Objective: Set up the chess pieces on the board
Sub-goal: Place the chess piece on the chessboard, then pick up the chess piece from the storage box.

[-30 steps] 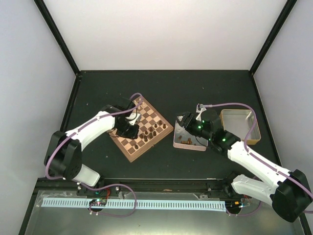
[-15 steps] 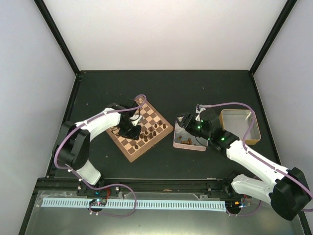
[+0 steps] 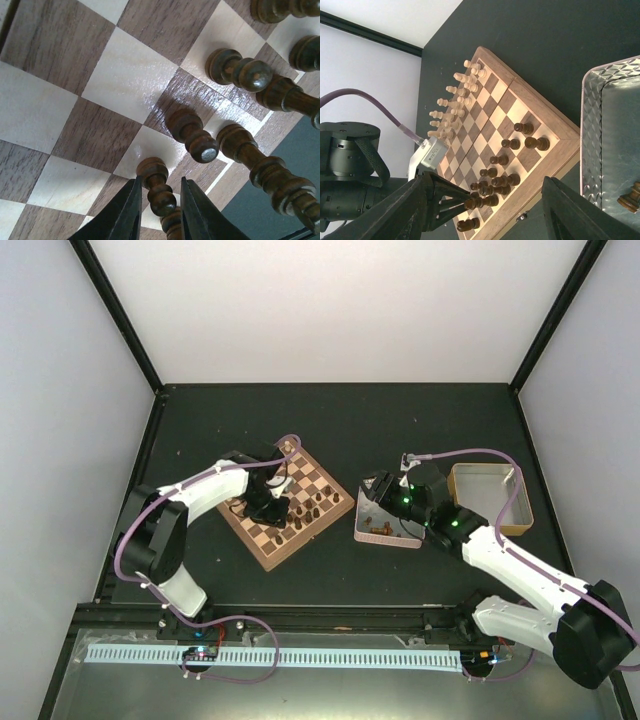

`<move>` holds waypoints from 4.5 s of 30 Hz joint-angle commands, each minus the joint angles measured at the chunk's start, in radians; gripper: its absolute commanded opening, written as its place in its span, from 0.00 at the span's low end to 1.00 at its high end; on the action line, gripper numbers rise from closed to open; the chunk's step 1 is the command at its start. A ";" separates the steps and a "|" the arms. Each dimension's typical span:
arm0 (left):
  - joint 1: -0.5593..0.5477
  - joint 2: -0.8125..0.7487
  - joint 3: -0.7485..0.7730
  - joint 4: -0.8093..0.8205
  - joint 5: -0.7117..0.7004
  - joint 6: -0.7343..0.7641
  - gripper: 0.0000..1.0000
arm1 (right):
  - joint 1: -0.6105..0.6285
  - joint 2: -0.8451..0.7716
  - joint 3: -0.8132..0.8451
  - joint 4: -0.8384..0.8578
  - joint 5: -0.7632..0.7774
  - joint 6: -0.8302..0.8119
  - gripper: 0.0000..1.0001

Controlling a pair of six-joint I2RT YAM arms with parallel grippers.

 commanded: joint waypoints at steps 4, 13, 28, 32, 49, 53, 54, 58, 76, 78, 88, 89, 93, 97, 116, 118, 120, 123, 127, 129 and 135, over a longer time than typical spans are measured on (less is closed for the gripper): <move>0.006 -0.002 0.031 -0.018 -0.008 0.010 0.32 | -0.007 -0.004 0.011 -0.011 0.028 -0.021 0.64; 0.006 -0.124 0.046 -0.007 -0.042 -0.016 0.42 | -0.007 -0.024 0.011 -0.026 0.041 -0.024 0.64; 0.007 -0.909 -0.174 0.482 -0.257 -0.078 0.54 | -0.007 -0.096 -0.007 -0.089 0.166 -0.068 0.65; 0.006 -1.103 -0.262 0.579 -0.300 -0.060 0.61 | -0.008 -0.097 -0.008 -0.120 0.227 -0.100 0.66; 0.007 -1.258 -0.354 0.522 -0.327 -0.010 0.64 | -0.112 0.083 0.115 -0.366 0.354 -0.422 0.53; 0.007 -1.316 -0.367 0.542 -0.337 -0.005 0.66 | -0.126 0.213 0.166 -0.395 0.338 -0.470 0.45; 0.006 -1.329 -0.373 0.548 -0.339 -0.004 0.66 | -0.126 0.245 0.182 -0.400 0.348 -0.473 0.45; 0.008 -1.354 -0.384 0.547 -0.334 -0.010 0.67 | -0.131 0.397 0.243 -0.371 0.398 -0.492 0.45; 0.009 -1.339 -0.382 0.539 -0.338 -0.016 0.68 | -0.190 0.733 0.369 -0.333 0.512 -0.528 0.61; 0.009 -1.333 -0.382 0.540 -0.336 -0.017 0.68 | -0.194 0.735 0.370 -0.325 0.508 -0.545 0.59; 0.009 -1.322 -0.382 0.537 -0.338 -0.019 0.68 | -0.200 0.684 0.331 -0.359 0.411 -0.525 0.28; 0.010 -1.320 -0.380 0.536 -0.337 -0.017 0.68 | -0.200 0.676 0.324 -0.358 0.404 -0.521 0.24; 0.011 -1.316 -0.380 0.537 -0.333 -0.018 0.68 | -0.200 0.672 0.321 -0.350 0.399 -0.510 0.23; 0.011 -1.317 -0.380 0.534 -0.333 -0.018 0.68 | -0.200 0.697 0.349 -0.356 0.424 -0.497 0.33; 0.011 -1.299 -0.382 0.542 -0.304 -0.017 0.68 | -0.213 0.705 0.377 -0.313 0.435 -0.482 0.08; 0.012 -1.288 -0.383 0.546 -0.284 -0.016 0.68 | -0.213 0.663 0.358 -0.309 0.399 -0.477 0.07; 0.011 -1.272 -0.384 0.553 -0.252 -0.013 0.69 | -0.213 0.606 0.334 -0.297 0.339 -0.461 0.07; 0.011 -1.221 -0.375 0.562 -0.189 -0.021 0.70 | -0.214 0.500 0.275 -0.246 0.189 -0.405 0.07; 0.009 -1.137 -0.371 0.609 -0.084 -0.082 0.71 | -0.212 0.347 0.151 -0.065 -0.061 -0.236 0.08; 0.008 -1.100 -0.396 0.670 -0.013 -0.148 0.72 | -0.205 0.285 0.085 0.060 -0.164 -0.139 0.08; -0.005 -0.951 -0.467 0.875 0.123 -0.347 0.72 | -0.181 0.162 0.018 0.152 -0.223 -0.009 0.10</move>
